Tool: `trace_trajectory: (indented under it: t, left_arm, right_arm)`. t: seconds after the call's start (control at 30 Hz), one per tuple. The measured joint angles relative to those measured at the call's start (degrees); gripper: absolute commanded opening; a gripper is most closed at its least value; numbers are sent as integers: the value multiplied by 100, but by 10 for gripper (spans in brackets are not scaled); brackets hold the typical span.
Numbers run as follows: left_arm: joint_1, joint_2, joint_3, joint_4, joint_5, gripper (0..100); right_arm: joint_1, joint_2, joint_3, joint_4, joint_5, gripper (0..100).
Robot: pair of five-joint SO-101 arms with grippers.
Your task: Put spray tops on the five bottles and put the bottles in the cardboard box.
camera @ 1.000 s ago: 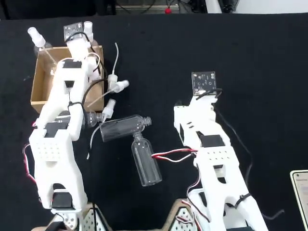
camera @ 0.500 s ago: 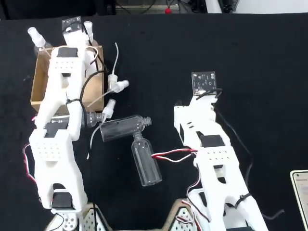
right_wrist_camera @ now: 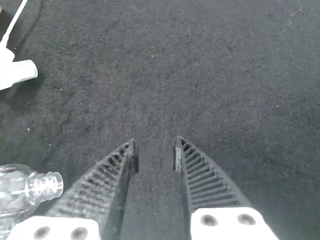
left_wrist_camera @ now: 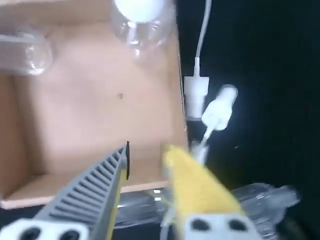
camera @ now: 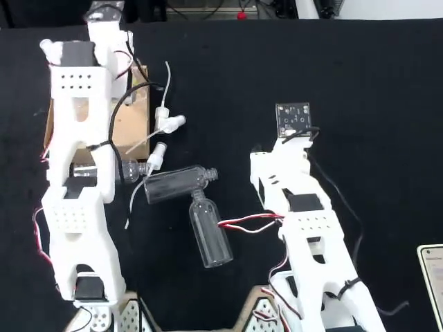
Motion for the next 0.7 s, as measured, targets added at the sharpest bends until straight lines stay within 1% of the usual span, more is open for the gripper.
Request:
trace_trajectory:
  t: [0.13, 0.23, 0.33, 0.43, 0.57, 0.67, 0.7]
  left_arm:
    - [-343, 9, 185, 114, -1046, 245]
    - [-413, 9, 554, 132, -1758, 245]
    - [-378, -70, 949, 132, -2136, 245]
    - [-387, -492, 1486, 132, -2479, 245]
    - [-141, -1284, 2409, 132, -3015, 245]
    - [-26, -1503, 3007, 132, -3446, 245]
    - [0, -1503, 3156, 97, -3490, 245]
  right_arm:
    - [0, 0, 0, 0, 0, 115]
    - [0, 0, 0, 0, 0, 115]
    - [0, 0, 0, 0, 0, 115]
    - [0, 0, 0, 0, 0, 115]
    - [0, 0, 0, 0, 0, 115]
    - [0, 0, 0, 0, 0, 115]
    - [0, 0, 0, 0, 0, 114]
